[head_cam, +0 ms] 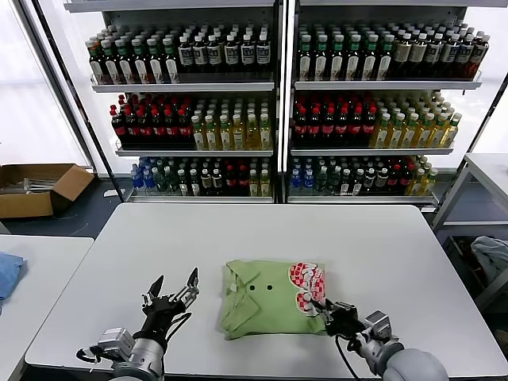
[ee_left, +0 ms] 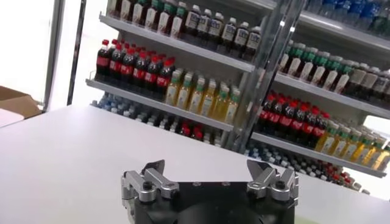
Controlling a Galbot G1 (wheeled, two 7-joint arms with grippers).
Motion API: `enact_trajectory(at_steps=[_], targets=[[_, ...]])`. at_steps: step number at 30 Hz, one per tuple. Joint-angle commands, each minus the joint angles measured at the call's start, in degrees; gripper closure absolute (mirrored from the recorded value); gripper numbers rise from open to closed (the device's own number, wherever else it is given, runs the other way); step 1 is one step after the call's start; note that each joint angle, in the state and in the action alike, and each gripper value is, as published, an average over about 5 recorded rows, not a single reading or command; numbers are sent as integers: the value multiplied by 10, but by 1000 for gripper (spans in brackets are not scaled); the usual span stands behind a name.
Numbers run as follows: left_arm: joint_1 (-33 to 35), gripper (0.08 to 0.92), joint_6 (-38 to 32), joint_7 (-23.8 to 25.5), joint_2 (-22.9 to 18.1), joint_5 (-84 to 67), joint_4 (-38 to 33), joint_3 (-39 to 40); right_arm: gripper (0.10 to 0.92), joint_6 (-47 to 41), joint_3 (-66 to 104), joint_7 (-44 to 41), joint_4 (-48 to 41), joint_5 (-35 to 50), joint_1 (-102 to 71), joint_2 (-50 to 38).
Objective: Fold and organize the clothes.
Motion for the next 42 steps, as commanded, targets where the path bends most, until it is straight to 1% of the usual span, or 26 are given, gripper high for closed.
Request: enact_trajectory(at_steps=[1,8,13,15,17,20,23,27,29,32,34,36,39,42], targets=[[7,177,0,-3,-1,-18,-4,-4,711,45,74,2,16,-73,-28,-17],[8,177,0,-4,-1,-25,-5,-6,512,37,67,25,30,-75,-16,11],[7,177,0,-3,0,-24,-3,-5,374,52,16,38,26,-56,14,61],[7,177,-1,-3,-1,-22,0,-2,313,67,-21,38,8,-49,34,88],[7,177,-1,-3,-2,-20,1,1,259,81,-55,46,-29,-46,56,115],[11,177,-1,-2,-3,-18,1,1,213,88,-87,63,-96,-38,81,152],[16,177,-2,0,-1,-19,0,-4,204,63,-98,65,-120,-34,83,158],[19,177,-4,2,0,-22,2,-11,203,9,-102,76,-114,-37,77,145],[18,177,-4,2,-2,-22,4,-11,203,2,-100,89,-99,-36,76,143],[16,177,-3,2,-5,-22,5,-8,203,3,-97,110,-45,-25,74,141],[14,177,-3,2,-6,-21,5,-6,203,15,-99,121,-9,-12,77,142],[13,177,-3,2,-7,-21,5,-6,203,35,-106,128,4,-2,88,146],[11,177,-3,3,-6,-22,4,-8,203,51,-124,133,-20,-8,109,161],[13,177,-3,4,-6,-22,3,-10,203,24,-141,134,-78,-35,122,180]])
